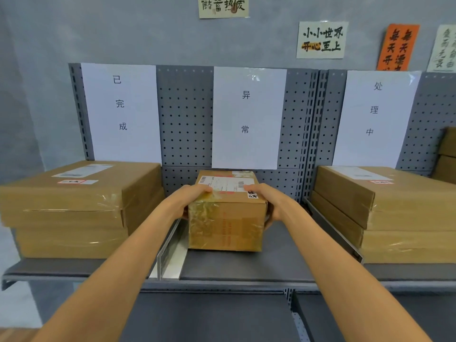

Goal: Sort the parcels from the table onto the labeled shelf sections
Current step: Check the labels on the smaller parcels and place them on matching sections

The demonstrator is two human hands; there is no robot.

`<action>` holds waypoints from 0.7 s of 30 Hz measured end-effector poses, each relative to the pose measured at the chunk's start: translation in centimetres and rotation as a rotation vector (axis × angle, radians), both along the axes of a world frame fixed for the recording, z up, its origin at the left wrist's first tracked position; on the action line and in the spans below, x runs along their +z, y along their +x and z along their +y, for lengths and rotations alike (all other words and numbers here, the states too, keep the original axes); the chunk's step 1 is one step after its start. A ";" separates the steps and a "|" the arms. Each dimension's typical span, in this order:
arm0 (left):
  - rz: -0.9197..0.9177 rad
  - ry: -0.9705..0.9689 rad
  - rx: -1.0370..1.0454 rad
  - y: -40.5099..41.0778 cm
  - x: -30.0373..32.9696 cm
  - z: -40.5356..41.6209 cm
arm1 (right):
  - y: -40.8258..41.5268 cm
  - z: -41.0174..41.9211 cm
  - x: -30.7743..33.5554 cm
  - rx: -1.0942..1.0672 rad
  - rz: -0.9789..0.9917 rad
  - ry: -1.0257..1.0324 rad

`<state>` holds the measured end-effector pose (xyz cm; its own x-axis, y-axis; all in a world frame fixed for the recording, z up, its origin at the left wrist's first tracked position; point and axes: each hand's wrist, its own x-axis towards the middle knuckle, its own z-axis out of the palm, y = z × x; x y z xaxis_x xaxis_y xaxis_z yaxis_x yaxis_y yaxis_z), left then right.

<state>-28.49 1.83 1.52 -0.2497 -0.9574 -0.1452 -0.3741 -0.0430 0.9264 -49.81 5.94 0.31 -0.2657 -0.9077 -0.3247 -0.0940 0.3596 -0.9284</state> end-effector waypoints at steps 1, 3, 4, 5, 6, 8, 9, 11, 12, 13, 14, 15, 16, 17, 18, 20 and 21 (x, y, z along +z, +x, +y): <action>0.004 0.002 -0.004 -0.1 -0.2 -0.4 | -0.2 -0.3 -0.2 0.001 0.000 0.003; 0.015 0.003 -0.013 -0.3 -0.7 -1.1 | -0.4 -0.6 -0.4 0.007 0.000 0.015; 0.019 0.004 -0.015 -0.4 -0.9 -1.4 | -0.5 -0.8 -0.6 0.010 0.001 0.021; 0.016 0.005 -0.014 -0.4 -1.1 -1.5 | -0.6 -0.9 -0.8 0.008 0.002 0.029; 0.011 0.006 -0.013 -0.5 -1.4 -1.7 | -0.6 -1.1 -1.0 0.007 0.001 0.036; 0.011 0.011 -0.014 -0.6 -1.8 -2.0 | -0.6 -1.3 -1.3 0.004 0.000 0.049; 0.018 0.014 -0.015 -0.6 -1.9 -2.0 | -0.7 -1.3 -1.3 0.007 0.001 0.052; 0.026 0.015 -0.018 -0.7 -1.9 -2.2 | -0.8 -1.5 -1.2 0.012 0.000 0.052; 0.026 0.013 -0.018 -0.7 -1.9 -2.3 | -0.8 -1.5 -1.2 0.014 0.000 0.054; 0.024 0.012 -0.018 -0.7 -1.9 -2.4 | -0.9 -1.6 -1.2 0.015 0.003 0.055; 0.020 0.011 -0.017 -0.8 -1.9 -2.4 | -0.9 -1.6 -1.1 0.020 0.006 0.057; 0.017 0.011 -0.018 -0.8 -1.9 -2.5 | -0.9 -1.7 -1.2 0.023 0.011 0.061; 0.016 0.011 -0.018 -0.8 -1.9 -2.5 | -0.9 -1.7 -1.2 0.023 0.013 0.070; 0.019 0.015 -0.017 -0.9 -1.9 -2.5 | -0.8 -1.7 -1.2 0.022 0.013 0.080; 0.024 0.020 -0.013 -0.9 -1.9 -2.5 | -0.8 -1.6 -1.2 0.024 0.013 0.086; 0.032 0.027 -0.005 -1.0 -2.0 -2.4 | -0.7 -1.4 -1.1 0.024 0.019 0.081; 0.032 0.031 -0.003 -1.0 -1.9 -2.3 | -0.6 -1.2 -1.1 0.022 0.023 0.076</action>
<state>-29.48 -0.47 -0.41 -0.2579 -0.9518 -0.1663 -0.3440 -0.0704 0.9363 -50.42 4.69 -0.74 -0.2538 -0.8864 -0.3872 -0.1238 0.4267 -0.8959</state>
